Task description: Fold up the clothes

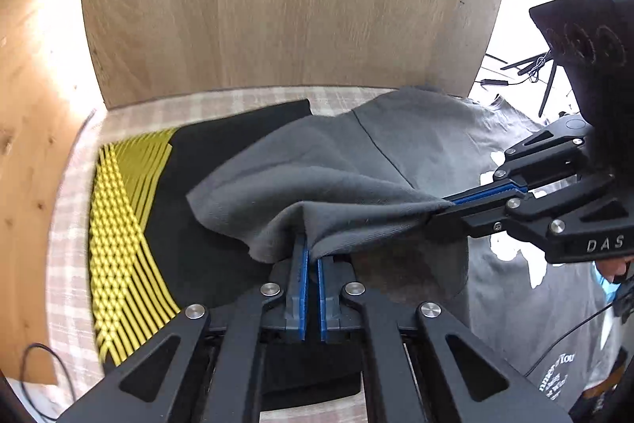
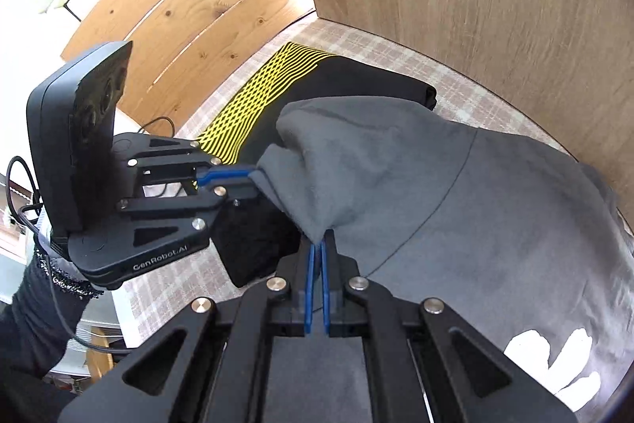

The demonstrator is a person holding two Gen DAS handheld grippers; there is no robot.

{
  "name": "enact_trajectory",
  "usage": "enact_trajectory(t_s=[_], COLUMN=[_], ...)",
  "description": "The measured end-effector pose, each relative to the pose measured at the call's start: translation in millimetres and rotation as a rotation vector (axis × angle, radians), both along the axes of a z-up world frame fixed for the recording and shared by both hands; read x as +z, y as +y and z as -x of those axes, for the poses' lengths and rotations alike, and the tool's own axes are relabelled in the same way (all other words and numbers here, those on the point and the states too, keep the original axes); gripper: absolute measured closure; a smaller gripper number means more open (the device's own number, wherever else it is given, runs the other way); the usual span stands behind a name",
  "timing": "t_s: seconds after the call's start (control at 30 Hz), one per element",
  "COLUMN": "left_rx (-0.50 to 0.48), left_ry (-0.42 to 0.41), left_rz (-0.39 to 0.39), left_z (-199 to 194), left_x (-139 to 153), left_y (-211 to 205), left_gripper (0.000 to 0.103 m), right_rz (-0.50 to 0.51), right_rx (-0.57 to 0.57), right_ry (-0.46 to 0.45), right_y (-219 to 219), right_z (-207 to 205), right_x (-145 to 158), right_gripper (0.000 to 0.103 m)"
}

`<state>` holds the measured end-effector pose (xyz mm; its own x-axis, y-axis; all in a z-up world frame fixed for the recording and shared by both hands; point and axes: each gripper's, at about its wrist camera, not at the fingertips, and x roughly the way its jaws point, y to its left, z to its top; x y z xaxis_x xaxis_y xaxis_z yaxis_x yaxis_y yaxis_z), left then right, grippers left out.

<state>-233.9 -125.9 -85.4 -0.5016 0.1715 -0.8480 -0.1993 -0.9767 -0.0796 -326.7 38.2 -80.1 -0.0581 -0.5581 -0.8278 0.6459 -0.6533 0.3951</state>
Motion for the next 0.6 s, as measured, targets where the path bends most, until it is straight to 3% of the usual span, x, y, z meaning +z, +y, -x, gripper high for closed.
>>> enact_trajectory(t_s=[0.07,0.13,0.27,0.37,0.43,0.47,0.6], left_rx=[-0.01,-0.001,0.075,0.117,0.097,0.081,0.037], left_ry=[0.033,0.011,-0.197,-0.178,-0.157,-0.152,-0.159], left_rz=[0.087,0.185,0.233,0.158,0.087,0.052,-0.037], left_z=[-11,-27,-43,-33,-21,-15,1], left_x=[17,14,-25,-21,-18,-19,-32], left_y=[-6,-18,-56,-67,-61,-57,-38], left_gripper=[0.096,0.084,0.083,0.083,0.075,0.069,0.068], right_rz=[0.019,-0.012,0.007,-0.021,-0.066,-0.078,-0.082], right_rx=[0.022,0.016,-0.029,-0.078,-0.081,-0.066,0.064], right_ry=[-0.012,-0.016,0.037,0.077,0.119,0.129,0.206], right_y=[-2,0,17,21,13,5,-41], right_z=[-4,-7,-1,18,34,44,66], right_x=[4,3,0,-7,-13,-15,-14], right_gripper=[0.092,0.054,0.052,0.053,0.052,0.052,0.052])
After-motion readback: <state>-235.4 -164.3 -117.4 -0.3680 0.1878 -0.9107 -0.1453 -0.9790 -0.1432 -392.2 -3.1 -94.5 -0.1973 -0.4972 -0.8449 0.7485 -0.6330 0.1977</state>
